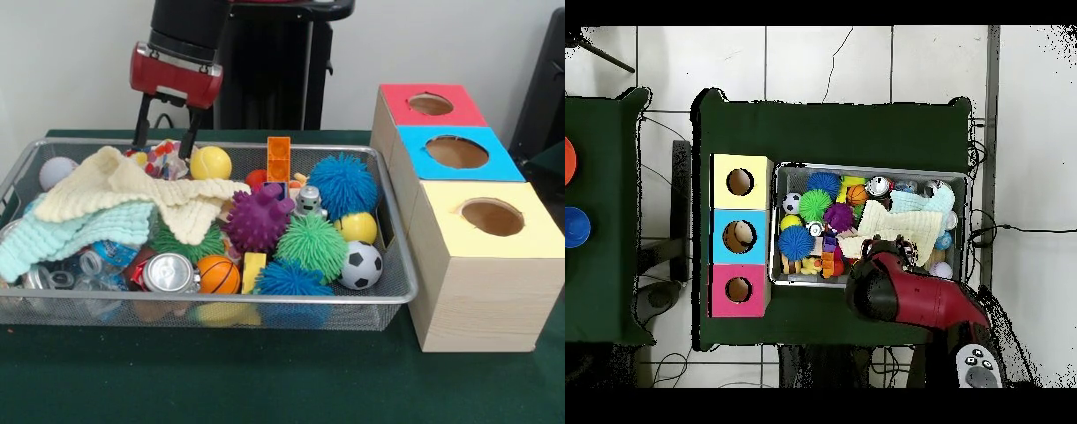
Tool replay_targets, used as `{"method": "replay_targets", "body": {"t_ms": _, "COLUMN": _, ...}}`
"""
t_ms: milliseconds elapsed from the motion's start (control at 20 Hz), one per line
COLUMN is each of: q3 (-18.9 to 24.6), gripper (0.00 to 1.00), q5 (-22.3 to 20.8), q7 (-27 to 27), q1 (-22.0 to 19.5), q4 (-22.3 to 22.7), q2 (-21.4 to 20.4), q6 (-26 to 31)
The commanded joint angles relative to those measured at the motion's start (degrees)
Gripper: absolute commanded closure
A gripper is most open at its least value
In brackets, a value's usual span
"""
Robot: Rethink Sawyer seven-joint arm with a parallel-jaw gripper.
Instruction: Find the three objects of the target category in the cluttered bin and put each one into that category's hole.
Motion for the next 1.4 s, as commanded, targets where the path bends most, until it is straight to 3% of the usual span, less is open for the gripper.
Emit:
{"method": "replay_targets", "body": {"t_ms": 50, "q3": 15.93, "gripper": 0.0, "q5": 2.28, "q7": 0.76, "q1": -14.13, "q4": 6.7, "q2": -4.23, "q6": 10.81}}
{"method": "replay_targets", "body": {"t_ms": 400, "q3": 14.0, "gripper": 0.0, "q5": 1.45, "q7": 2.21, "q1": -12.37, "q4": 3.69, "q2": -3.94, "q6": 13.22}}
{"method": "replay_targets", "body": {"t_ms": 700, "q3": 11.88, "gripper": 0.0, "q5": 1.1, "q7": 1.93, "q1": -11.02, "q4": -5.61, "q2": -1.57, "q6": 16.71}}
{"method": "replay_targets", "body": {"t_ms": 1100, "q3": 14.6, "gripper": 0.0, "q5": -0.67, "q7": 4.39, "q1": -13.53, "q4": -8.48, "q2": 4.37, "q6": 5.05}}
{"method": "replay_targets", "body": {"t_ms": 1400, "q3": 15.6, "gripper": 0.0, "q5": -0.63, "q7": 3.57, "q1": -13.99, "q4": -11.18, "q2": 5.42, "q6": 5.68}}
